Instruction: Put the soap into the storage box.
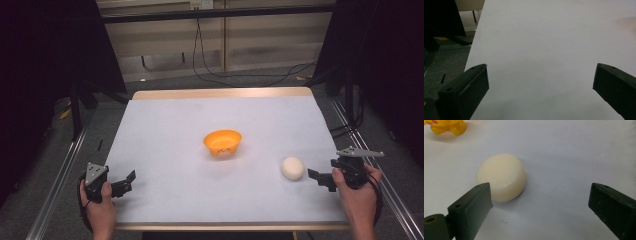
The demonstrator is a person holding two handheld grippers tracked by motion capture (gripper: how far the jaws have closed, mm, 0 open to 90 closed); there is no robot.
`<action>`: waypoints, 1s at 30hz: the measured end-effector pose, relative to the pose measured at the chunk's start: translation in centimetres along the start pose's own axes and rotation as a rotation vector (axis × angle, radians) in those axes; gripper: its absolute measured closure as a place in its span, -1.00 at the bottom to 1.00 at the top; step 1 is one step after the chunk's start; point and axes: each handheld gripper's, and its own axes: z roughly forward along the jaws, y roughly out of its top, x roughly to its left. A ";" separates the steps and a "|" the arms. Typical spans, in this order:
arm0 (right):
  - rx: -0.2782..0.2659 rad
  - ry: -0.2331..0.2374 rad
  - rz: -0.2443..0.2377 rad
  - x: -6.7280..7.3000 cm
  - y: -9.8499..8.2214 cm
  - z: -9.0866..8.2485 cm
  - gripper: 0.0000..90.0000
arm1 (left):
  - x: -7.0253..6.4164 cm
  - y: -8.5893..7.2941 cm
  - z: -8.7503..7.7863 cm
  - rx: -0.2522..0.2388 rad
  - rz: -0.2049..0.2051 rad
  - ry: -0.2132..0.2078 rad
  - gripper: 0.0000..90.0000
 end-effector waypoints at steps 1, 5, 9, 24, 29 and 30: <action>0.008 0.003 -0.002 0.2 0.2 0.1 -0.91 | 0.0 0.0 0.0 -0.001 0.003 0.000 -1.00; 0.044 0.003 -0.025 0.8 0.7 0.6 -0.94 | 0.0 0.0 0.0 0.001 0.000 0.000 -1.00; 0.073 0.015 -0.042 1.3 1.2 1.2 -0.95 | 0.0 0.0 0.0 0.000 0.002 -0.002 -1.00; 0.129 0.008 -0.084 2.8 2.4 2.6 -0.95 | 0.0 0.0 0.0 -0.002 -0.001 0.000 -1.00; 0.159 0.019 -0.084 3.2 2.7 3.1 -0.95 | 0.0 0.0 0.0 -0.002 0.001 -0.002 -1.00; 0.162 0.022 -0.082 3.3 2.7 3.2 -0.95 | 0.0 0.0 0.0 -0.002 0.001 -0.002 -1.00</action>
